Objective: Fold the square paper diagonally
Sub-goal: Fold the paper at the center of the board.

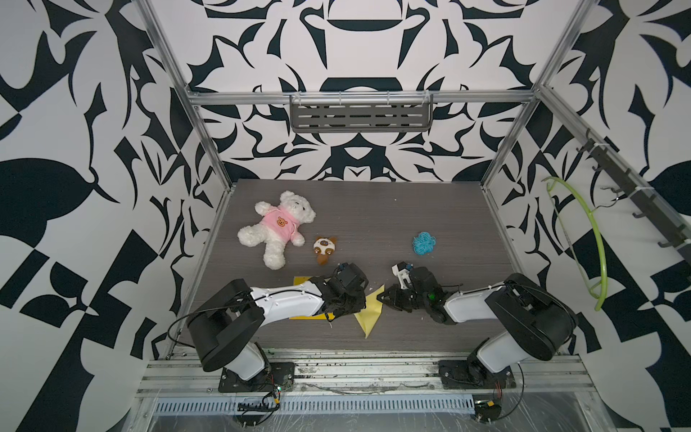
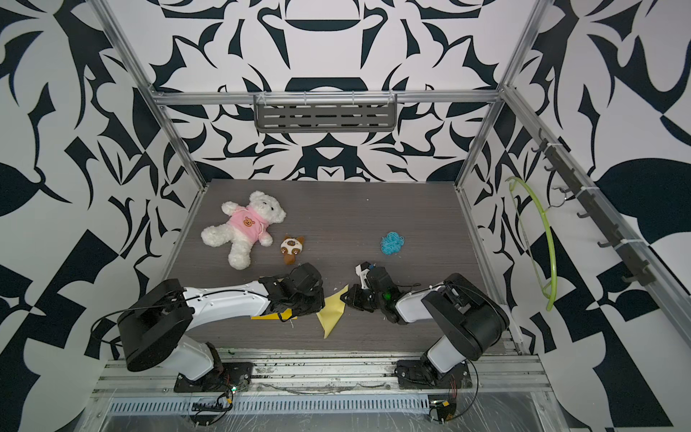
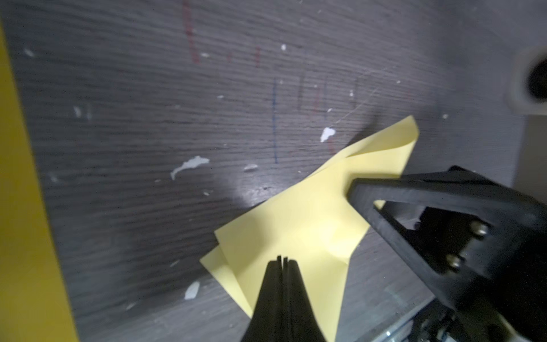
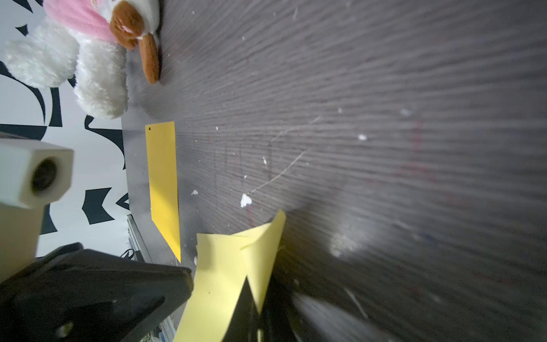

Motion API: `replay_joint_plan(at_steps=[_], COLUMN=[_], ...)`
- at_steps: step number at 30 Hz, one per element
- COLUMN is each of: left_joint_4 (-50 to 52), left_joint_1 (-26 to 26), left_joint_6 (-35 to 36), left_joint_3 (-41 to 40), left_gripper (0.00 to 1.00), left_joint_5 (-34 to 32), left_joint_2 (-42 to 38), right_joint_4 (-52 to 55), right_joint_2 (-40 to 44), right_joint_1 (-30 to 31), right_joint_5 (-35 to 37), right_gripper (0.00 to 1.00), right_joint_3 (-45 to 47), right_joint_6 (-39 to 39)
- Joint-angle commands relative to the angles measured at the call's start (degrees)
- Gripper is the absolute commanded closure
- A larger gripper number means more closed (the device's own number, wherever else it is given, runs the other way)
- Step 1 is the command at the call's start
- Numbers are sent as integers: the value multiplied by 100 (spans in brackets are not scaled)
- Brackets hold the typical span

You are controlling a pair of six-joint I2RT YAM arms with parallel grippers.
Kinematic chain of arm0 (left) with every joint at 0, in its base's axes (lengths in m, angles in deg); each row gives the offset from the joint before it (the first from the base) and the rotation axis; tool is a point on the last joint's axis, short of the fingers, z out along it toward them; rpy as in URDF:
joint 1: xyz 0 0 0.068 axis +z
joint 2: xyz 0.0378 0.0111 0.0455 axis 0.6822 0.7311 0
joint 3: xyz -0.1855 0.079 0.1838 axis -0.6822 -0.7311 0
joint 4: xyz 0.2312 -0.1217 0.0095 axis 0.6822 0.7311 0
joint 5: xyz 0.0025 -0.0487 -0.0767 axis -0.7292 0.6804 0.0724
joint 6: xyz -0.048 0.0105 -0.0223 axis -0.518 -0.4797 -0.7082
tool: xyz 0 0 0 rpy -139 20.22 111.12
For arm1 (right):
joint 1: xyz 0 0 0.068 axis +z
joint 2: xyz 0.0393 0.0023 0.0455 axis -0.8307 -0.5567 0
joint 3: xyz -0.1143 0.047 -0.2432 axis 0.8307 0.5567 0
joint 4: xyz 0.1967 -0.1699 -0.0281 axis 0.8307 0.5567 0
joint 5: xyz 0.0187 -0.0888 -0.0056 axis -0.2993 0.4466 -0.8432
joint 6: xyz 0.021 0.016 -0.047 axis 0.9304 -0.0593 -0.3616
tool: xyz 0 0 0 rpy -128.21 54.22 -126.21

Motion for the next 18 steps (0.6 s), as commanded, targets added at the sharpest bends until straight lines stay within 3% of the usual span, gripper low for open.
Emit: replay_joint_plan(at_steps=[1,6,9,13,18], left_joint_4=[280,596,688,236,-150], left_joint_1=[-18,17,60,62,60], left_joint_6=[17,-251,-501,-703,-780], left_joint_3=[70,-37,-161,-342,-309], left_gripper=[89,75,59,66,61], left_joint_5=[-97,-557,-638,-438,-142], left_joint_2=[-303,-707,-761,-752,-559], right_joint_4=[-158,38,117,94,24], right_joint_2=[207,537,716,709,678], right_joint_1=[11,50,60,76,105], right_joint_5=[1,269,412,463,497], right_gripper=[92,92,92,92,92], right_joint_3=[64,165,216,210,195], right_joint_6=[-154,-300,-389,-412,-375])
